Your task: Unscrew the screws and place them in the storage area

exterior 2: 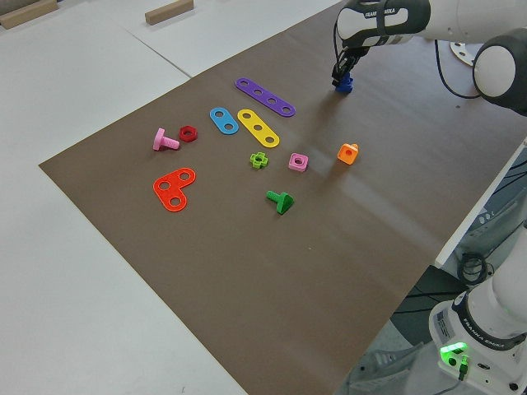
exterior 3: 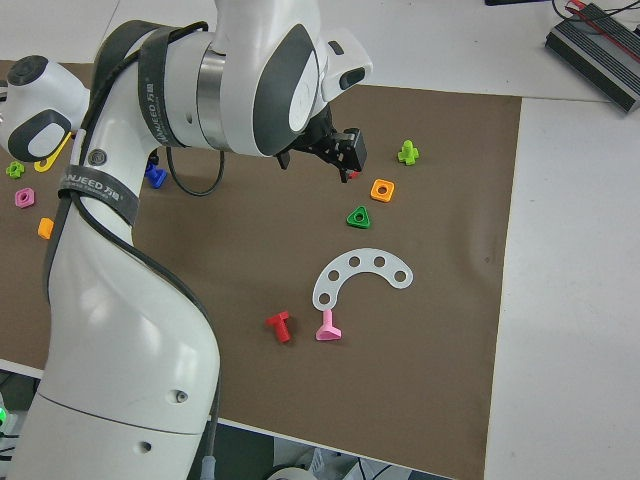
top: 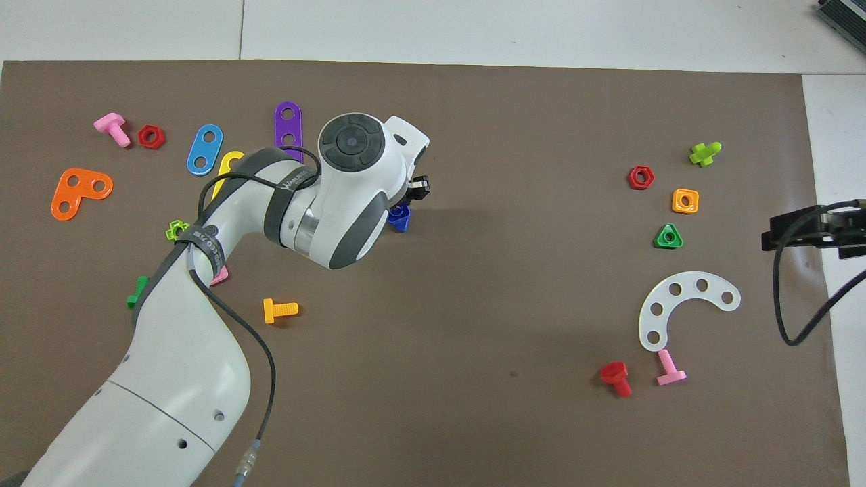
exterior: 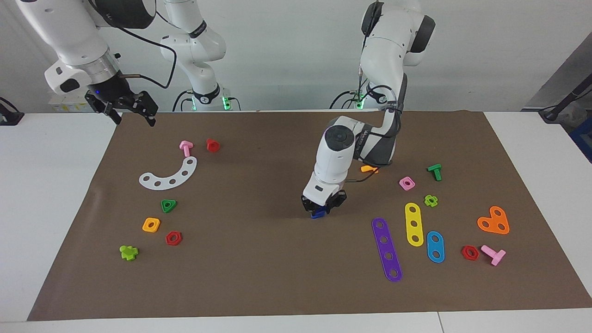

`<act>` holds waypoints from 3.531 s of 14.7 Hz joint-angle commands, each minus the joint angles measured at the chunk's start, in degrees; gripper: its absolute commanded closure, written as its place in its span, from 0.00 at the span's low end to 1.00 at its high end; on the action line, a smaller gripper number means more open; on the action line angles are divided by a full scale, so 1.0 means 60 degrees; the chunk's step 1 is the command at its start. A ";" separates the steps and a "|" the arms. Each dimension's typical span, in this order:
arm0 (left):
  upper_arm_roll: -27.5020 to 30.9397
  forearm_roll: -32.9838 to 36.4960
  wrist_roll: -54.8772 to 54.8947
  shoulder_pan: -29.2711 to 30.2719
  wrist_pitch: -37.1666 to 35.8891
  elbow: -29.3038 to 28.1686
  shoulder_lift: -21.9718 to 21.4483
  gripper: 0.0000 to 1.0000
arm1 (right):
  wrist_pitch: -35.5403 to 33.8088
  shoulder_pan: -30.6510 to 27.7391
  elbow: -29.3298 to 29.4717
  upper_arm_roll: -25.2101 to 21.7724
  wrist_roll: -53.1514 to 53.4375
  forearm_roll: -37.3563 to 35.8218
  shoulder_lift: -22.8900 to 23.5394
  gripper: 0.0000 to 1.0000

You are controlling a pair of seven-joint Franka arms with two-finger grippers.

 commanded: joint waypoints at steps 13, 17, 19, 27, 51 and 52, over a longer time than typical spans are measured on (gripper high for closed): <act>0.0087 -0.0225 0.4247 0.2379 -0.1654 -0.2718 -0.1430 0.73 | 0.2346 0.3663 0.0563 0.0138 0.3755 -0.0079 0.1812 0.00; 0.0087 0.0256 0.4394 0.2350 -0.1654 -0.2778 -0.1445 0.00 | 0.3428 0.4880 0.2393 0.0138 0.5090 -0.0035 0.4418 0.00; 0.0087 0.0317 0.4423 0.2394 -0.1669 -0.2647 -0.1445 0.00 | 0.4176 0.5233 0.3244 0.0138 0.5591 -0.0006 0.5533 0.00; 0.0102 0.0273 0.6309 0.4148 -0.3730 -0.2382 -0.3449 0.00 | 0.6182 0.6084 0.3893 0.0152 0.6061 -0.0050 0.7471 0.02; 0.0219 0.0054 0.7177 0.4840 -0.6166 -0.0436 -0.5562 0.00 | 0.5689 0.4287 0.1407 0.0064 0.3548 -0.0065 0.4753 1.00; 0.0219 0.0039 0.7177 0.4840 -0.6166 -0.0347 -0.5532 0.00 | 0.5703 0.3833 0.0705 0.0064 0.3063 -0.0065 0.4211 1.00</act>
